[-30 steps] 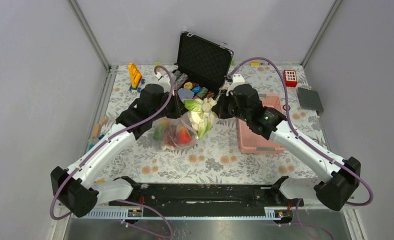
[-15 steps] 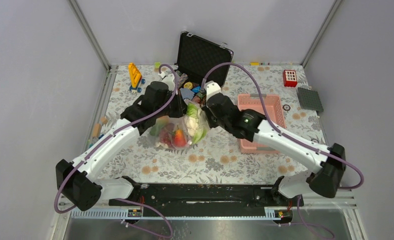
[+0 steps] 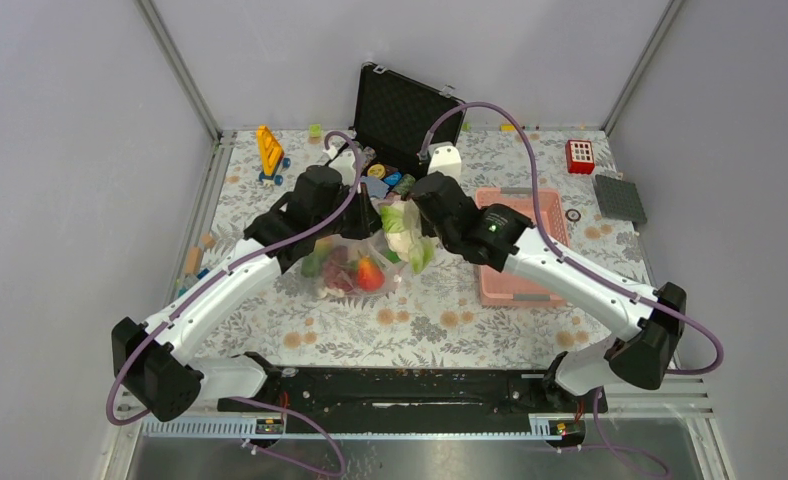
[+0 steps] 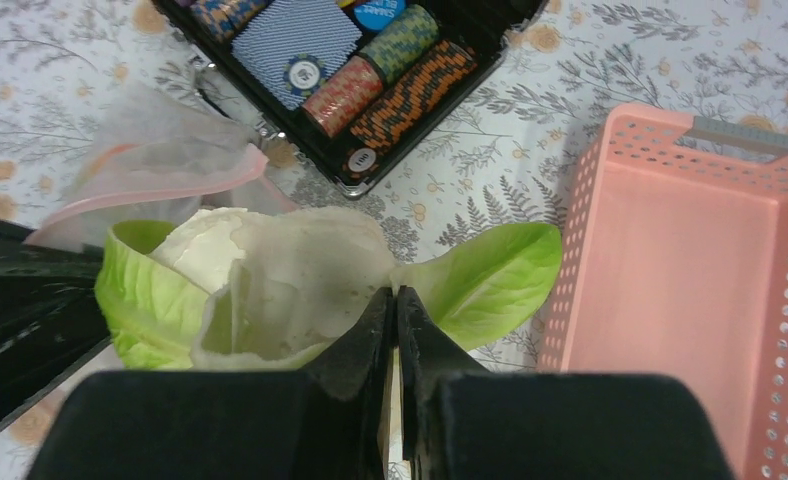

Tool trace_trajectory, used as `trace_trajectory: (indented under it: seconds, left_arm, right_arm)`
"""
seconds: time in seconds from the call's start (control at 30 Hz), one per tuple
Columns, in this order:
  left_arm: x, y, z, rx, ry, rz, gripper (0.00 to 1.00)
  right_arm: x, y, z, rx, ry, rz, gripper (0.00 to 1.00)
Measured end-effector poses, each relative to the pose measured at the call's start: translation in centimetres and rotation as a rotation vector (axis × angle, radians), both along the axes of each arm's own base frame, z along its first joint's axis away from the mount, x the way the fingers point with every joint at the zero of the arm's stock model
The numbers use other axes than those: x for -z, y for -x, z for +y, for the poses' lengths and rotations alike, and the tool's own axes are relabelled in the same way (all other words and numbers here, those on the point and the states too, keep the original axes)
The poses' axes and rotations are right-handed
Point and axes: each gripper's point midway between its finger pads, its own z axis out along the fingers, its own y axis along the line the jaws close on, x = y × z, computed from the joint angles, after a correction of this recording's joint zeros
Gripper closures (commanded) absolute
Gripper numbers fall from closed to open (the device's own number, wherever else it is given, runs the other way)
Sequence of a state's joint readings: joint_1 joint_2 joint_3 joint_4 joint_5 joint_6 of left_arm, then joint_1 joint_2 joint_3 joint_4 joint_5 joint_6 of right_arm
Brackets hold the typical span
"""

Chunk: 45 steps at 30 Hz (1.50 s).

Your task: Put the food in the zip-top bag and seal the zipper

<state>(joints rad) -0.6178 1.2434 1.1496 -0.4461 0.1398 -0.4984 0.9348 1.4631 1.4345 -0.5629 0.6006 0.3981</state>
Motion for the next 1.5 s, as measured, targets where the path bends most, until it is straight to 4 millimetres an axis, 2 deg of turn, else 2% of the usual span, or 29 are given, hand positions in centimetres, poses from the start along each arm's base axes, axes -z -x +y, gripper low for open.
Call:
trace_trajectory:
  seconds: [0.1,0.17,0.4,0.57,0.67,0.73,0.9,0.93,1.07,1.1,1.27,1.37,1.5]
  left_arm:
    - [0.0,-0.1,0.1,-0.008,-0.001,0.002,1.00]
    - [0.2,-0.2,0.3,-0.022,-0.009,0.006,1.00]
    - [0.7,-0.4,1.1,-0.063,-0.026,0.026,1.00]
    - [1.0,-0.6,1.2,-0.078,-0.030,0.034,1.00]
    - [1.3,-0.7,1.1,-0.080,-0.034,0.040,1.00]
    - [1.4,-0.8,1.0,-0.079,-0.035,0.042,1.00]
    - [1.2,-0.9,1.0,-0.081,-0.031,0.034,1.00]
    - [1.2,-1.0,0.9,-0.082,-0.029,0.031,1.00]
    - [1.1,-1.0,0.9,-0.081,-0.027,0.029,1.00]
    - [1.1,-1.0,0.9,-0.079,-0.026,0.030,1.00]
    - [0.7,-1.0,0.4,-0.063,-0.008,0.022,1.00]
    - [0.7,-1.0,0.4,-0.064,-0.006,0.018,1.00]
    - [0.7,-1.2,0.5,-0.073,-0.011,0.014,1.00]
  right_arm:
    - [-0.7,0.2,0.7,-0.052,-0.022,-0.009,1.00]
    - [-0.3,0.7,1.2,-0.115,-0.024,0.000,1.00]
    - [3.8,3.0,2.6,-0.284,0.035,0.081,1.00]
    - [5.9,5.7,4.6,-0.445,0.076,0.105,1.00]
    - [6.0,7.2,6.0,-0.536,0.080,0.106,0.99]
    - [6.0,7.7,6.5,-0.561,0.073,0.109,0.92]
    - [6.1,7.4,6.6,-0.531,0.055,0.095,0.90]
    - [6.2,7.2,6.5,-0.518,0.050,0.086,0.85]
    - [6.1,7.3,6.3,-0.508,-0.002,0.053,0.53]
    - [5.9,7.4,6.6,-0.515,-0.026,0.042,0.49]
    - [4.1,8.4,8.7,-0.607,-0.149,0.000,0.32]
    - [4.2,8.8,9.2,-0.632,-0.163,0.005,0.25]
    - [4.5,8.2,9.2,-0.607,-0.165,0.005,0.15]
